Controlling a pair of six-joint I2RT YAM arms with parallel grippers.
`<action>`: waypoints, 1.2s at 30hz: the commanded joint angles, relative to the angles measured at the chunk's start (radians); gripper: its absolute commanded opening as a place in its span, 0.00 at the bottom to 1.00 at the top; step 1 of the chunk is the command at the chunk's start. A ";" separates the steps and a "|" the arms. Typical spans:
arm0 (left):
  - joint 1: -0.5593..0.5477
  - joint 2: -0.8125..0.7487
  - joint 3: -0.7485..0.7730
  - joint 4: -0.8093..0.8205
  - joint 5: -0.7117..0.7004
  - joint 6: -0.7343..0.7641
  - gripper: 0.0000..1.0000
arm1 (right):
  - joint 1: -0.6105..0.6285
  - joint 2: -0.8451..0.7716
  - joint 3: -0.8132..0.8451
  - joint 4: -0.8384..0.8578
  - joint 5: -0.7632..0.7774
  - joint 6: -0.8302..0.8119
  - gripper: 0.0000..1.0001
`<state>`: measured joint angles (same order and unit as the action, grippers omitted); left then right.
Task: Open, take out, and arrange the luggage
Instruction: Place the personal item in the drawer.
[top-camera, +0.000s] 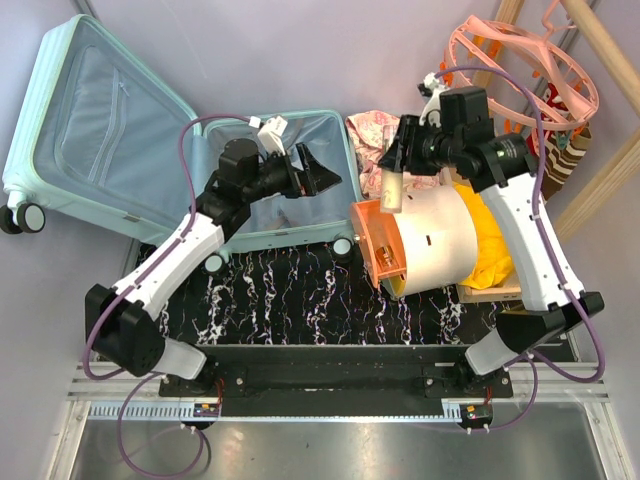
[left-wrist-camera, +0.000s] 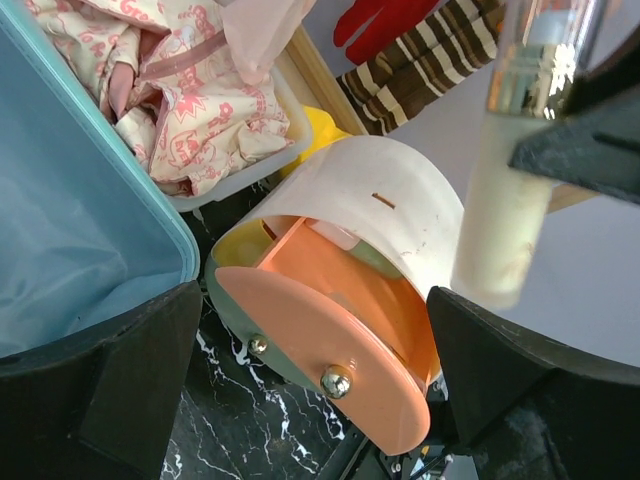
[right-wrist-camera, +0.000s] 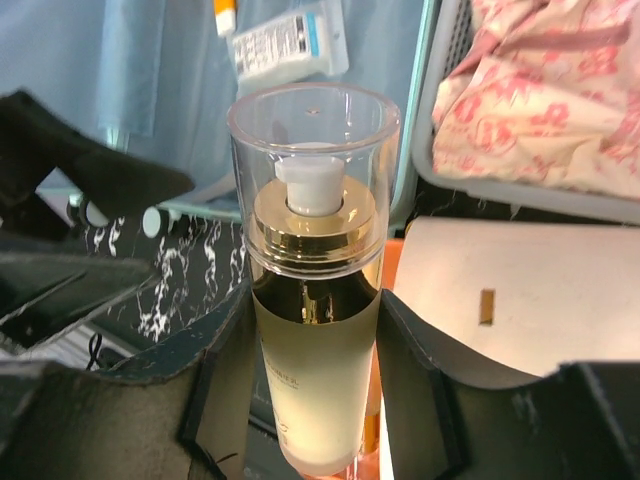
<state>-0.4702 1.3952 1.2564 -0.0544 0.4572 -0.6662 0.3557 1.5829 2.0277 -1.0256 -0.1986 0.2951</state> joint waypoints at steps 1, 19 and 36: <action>-0.021 0.044 0.070 0.027 0.061 0.030 0.99 | 0.057 -0.078 -0.069 0.067 0.033 0.055 0.00; -0.067 0.128 0.138 0.004 0.189 0.030 0.98 | 0.155 -0.135 -0.287 0.209 0.165 0.050 0.00; -0.114 0.150 0.126 0.045 0.275 -0.021 0.98 | 0.203 -0.173 -0.337 0.226 0.401 0.029 0.00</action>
<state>-0.5755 1.5494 1.3556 -0.0685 0.6861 -0.6708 0.5476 1.4612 1.6672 -0.8780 0.0807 0.3458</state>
